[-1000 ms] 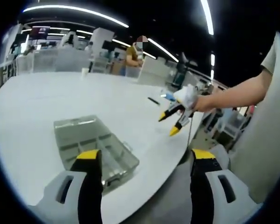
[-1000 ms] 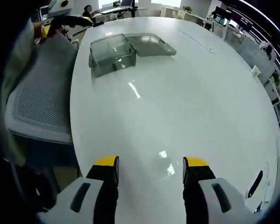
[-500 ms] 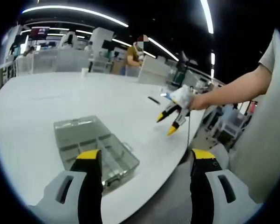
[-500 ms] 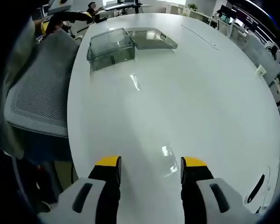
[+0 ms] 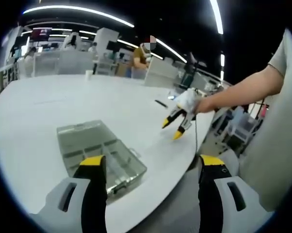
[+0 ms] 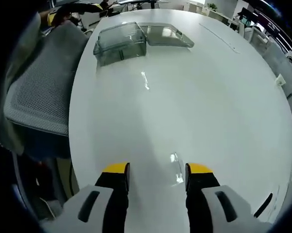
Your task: Insert the divider into the dual guide fixture by aligning both edges with the guide slots and pushing it downward to the bottom, including one-sided entry, uneven engagement, binding, and posture correction.
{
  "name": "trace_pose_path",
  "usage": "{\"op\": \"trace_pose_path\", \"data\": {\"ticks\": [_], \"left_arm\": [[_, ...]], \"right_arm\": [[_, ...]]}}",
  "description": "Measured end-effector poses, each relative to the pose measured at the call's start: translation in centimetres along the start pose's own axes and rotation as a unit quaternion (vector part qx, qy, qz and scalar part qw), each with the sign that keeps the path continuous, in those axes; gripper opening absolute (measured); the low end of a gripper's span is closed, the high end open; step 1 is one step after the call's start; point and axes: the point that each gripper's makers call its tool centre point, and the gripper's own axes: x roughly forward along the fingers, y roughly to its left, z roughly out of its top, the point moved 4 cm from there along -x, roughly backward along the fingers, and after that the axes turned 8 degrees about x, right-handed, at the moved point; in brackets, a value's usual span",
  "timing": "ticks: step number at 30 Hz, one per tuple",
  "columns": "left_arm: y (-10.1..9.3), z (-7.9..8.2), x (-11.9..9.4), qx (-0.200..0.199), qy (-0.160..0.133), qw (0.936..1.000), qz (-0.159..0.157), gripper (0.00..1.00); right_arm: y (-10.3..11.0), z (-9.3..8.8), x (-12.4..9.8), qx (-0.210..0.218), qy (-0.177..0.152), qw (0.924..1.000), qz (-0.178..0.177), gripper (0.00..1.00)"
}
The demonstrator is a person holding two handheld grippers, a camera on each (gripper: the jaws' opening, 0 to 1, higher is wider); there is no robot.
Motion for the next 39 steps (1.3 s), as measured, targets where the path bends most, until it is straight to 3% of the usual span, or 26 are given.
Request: {"op": "trace_pose_path", "data": {"ticks": [24, 39], "left_arm": [[0.30, -0.17, 0.18, -0.005, 0.008, 1.0000, 0.001, 0.75], [0.49, -0.39, 0.12, -0.009, 0.009, 0.9999, 0.005, 0.75]], "right_arm": [[-0.41, -0.48, 0.92, -0.049, 0.042, 0.9977, 0.018, 0.37], [-0.72, -0.33, 0.91, -0.057, 0.050, 0.9969, 0.023, 0.34]]}}
